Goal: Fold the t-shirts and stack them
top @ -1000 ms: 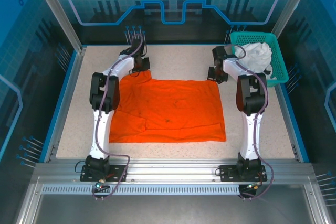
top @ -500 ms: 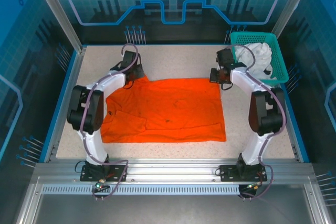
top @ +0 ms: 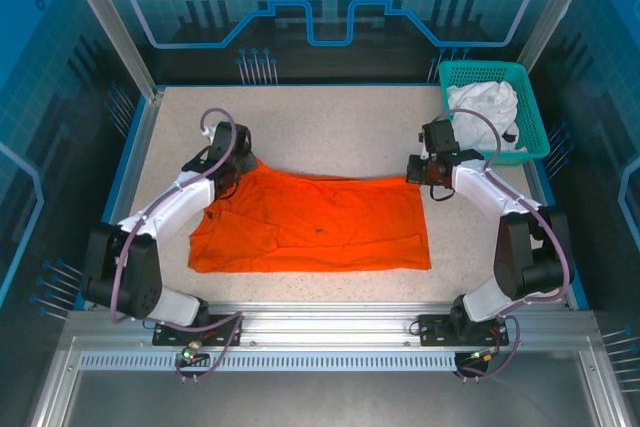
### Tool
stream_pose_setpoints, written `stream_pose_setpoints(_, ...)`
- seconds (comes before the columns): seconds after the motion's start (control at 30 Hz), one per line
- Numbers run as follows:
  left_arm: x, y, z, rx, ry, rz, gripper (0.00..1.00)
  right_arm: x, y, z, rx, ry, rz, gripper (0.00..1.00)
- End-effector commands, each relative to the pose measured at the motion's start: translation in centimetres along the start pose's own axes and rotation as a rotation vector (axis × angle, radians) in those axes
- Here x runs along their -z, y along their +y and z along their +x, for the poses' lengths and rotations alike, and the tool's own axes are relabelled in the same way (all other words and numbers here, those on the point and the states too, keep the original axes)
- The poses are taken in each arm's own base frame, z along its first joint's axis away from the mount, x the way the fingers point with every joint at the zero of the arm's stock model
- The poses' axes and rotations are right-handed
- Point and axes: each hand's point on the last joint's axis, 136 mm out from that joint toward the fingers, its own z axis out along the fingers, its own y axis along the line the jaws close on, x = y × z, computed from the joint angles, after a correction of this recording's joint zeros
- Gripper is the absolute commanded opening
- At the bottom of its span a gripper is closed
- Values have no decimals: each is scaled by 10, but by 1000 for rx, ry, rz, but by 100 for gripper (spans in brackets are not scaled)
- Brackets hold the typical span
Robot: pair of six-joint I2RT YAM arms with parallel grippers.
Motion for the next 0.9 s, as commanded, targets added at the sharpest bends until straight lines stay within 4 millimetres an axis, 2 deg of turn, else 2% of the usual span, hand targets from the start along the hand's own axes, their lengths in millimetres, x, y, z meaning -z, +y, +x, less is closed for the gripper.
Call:
stream_pose_setpoints(0.0,9,26,31,32,76,-58,2,5,2,5,2,-6,-7,0)
stream_pose_setpoints(0.23,25,36,66,-26,187,-82,5,6,-6,9,-17,4,18,0)
stream_pose_setpoints(0.4,31,52,98,33,225,-113,6,6,-11,21,-40,24,30,0)
stream_pose_setpoints(0.47,35,60,109,74,227,-127,13,5,-12,28,-49,34,24,0)
stream_pose_setpoints(0.53,41,69,116,130,216,-139,30,4,-13,35,-66,46,8,0)
stream_pose_setpoints(0.57,44,73,119,163,206,-134,31,4,-14,39,-79,51,6,0)
stream_pose_setpoints(0.63,51,79,116,219,171,-126,38,4,-17,48,-101,58,0,12)
stream_pose_setpoints(0.67,56,81,112,239,147,-126,47,5,-19,54,-115,61,3,23)
stream_pose_setpoints(0.7,61,82,106,256,125,-124,50,9,-21,56,-132,53,4,36)
stream_pose_setpoints(0.73,64,82,100,269,112,-114,50,12,-24,57,-154,45,1,43)
stream_pose_setpoints(0.8,68,75,88,281,105,-77,57,22,-32,56,-223,18,-5,54)
stream_pose_setpoints(0.87,67,73,79,297,126,-75,63,30,-39,57,-315,-2,-14,59)
